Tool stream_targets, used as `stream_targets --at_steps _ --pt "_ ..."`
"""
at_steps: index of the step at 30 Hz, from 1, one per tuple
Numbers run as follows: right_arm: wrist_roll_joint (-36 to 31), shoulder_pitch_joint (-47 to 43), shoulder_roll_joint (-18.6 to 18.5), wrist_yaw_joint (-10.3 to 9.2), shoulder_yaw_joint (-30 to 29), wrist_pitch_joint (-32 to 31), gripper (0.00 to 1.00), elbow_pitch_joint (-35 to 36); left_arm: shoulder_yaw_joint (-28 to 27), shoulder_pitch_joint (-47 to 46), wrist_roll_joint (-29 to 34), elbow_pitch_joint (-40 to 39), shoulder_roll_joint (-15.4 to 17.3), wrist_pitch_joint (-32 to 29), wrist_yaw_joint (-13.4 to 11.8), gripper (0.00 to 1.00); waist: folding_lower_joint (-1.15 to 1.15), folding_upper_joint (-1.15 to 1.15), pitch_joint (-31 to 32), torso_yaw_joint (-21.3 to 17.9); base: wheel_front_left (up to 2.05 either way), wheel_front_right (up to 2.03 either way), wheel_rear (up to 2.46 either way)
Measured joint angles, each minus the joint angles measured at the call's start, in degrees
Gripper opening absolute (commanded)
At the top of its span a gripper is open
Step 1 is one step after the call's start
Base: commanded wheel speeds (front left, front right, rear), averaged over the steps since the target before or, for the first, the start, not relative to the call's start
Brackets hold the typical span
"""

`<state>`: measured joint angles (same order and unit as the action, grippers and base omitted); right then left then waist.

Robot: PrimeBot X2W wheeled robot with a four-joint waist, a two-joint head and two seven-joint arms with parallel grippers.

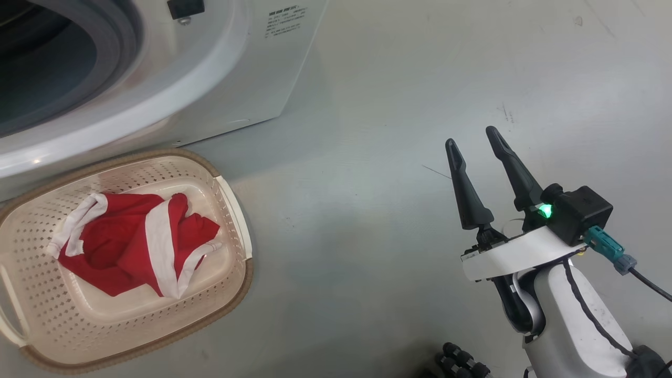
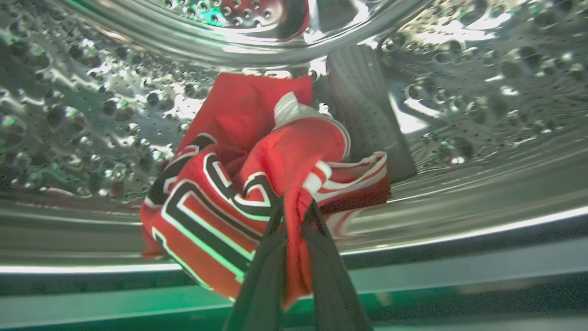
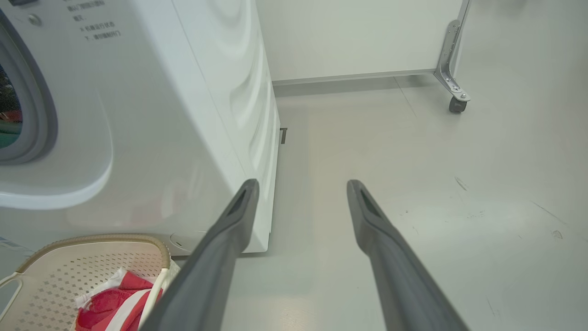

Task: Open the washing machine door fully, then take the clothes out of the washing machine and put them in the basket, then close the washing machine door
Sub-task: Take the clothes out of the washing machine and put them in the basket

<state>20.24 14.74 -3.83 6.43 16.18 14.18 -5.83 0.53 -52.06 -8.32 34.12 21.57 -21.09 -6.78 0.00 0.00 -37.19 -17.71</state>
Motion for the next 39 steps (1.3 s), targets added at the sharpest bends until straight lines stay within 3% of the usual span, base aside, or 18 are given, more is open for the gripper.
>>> stream_targets --at_steps 10,15,33,39 --pt "-0.1 0.5 -0.4 0.05 -0.1 0.0 1.0 -0.6 -5.9 1.9 -1.3 -3.3 -4.4 10.4 0.0 0.0 0.0 0.0 0.7 1.7 0.0 0.0 0.0" --pt "-0.1 0.5 -0.9 0.05 -0.8 0.0 1.0 -1.1 -5.9 5.1 -2.6 -6.3 -8.4 15.9 0.0 0.0 0.0 0.0 1.7 2.9 0.0 0.0 0.0" --pt "-1.3 -2.3 -3.8 -0.11 -3.6 0.0 1.0 -2.4 -3.2 20.2 -4.6 -13.5 -18.2 31.4 0.0 0.0 0.0 0.0 8.8 8.3 0.0 0.0 0.0" --pt "-2.3 -3.8 -4.7 -0.62 -3.9 0.0 1.0 -2.9 -1.4 26.3 -4.6 -15.3 -18.9 33.4 0.1 0.0 0.0 0.0 12.0 11.0 0.0 0.0 0.0"
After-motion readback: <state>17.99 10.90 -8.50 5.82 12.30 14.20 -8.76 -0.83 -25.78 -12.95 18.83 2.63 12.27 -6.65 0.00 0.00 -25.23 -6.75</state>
